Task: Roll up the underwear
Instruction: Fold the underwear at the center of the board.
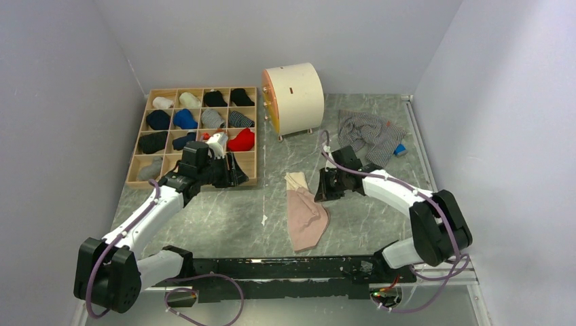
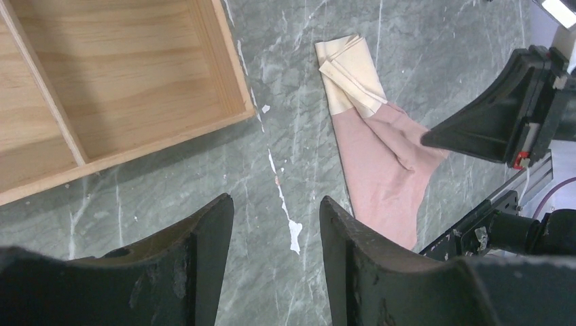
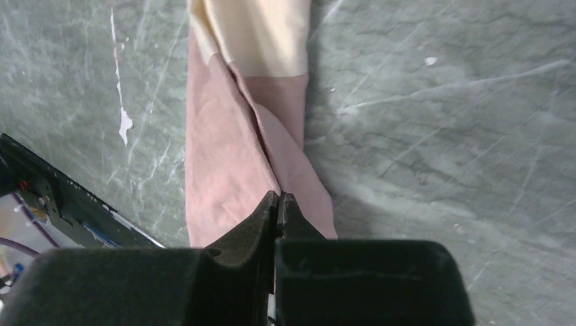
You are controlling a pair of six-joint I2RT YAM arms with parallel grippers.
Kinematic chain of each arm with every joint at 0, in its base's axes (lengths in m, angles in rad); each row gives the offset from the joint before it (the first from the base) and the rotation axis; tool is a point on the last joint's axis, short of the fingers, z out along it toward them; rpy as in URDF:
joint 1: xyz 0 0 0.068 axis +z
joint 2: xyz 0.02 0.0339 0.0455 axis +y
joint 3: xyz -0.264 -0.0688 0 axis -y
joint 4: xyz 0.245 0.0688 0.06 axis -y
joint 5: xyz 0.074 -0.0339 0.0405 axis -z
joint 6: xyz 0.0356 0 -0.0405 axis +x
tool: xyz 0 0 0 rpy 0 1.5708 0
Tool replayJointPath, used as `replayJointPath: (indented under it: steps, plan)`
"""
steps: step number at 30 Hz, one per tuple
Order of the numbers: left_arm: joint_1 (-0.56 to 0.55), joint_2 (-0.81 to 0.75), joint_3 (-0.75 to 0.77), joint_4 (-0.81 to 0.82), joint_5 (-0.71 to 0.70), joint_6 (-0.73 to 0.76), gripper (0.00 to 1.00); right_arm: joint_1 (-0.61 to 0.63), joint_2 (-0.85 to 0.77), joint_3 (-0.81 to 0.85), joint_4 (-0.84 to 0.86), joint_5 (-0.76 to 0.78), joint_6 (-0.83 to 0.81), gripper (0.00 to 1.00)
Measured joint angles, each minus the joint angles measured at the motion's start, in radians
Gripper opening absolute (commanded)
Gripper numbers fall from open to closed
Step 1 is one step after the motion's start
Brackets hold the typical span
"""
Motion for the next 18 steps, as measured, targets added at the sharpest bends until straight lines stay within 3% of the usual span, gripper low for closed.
replayJointPath:
  steps: [11, 18]
  plan:
    - [0.000, 0.019, 0.000, -0.008, -0.002, 0.000, 0.54, 0.299, -0.077, 0.032, -0.071, 0.301, 0.200, 0.03]
    - [0.000, 0.032, 0.000, -0.009, 0.001, -0.009, 0.54, 0.403, -0.062, 0.048, -0.091, 0.457, 0.370, 0.03]
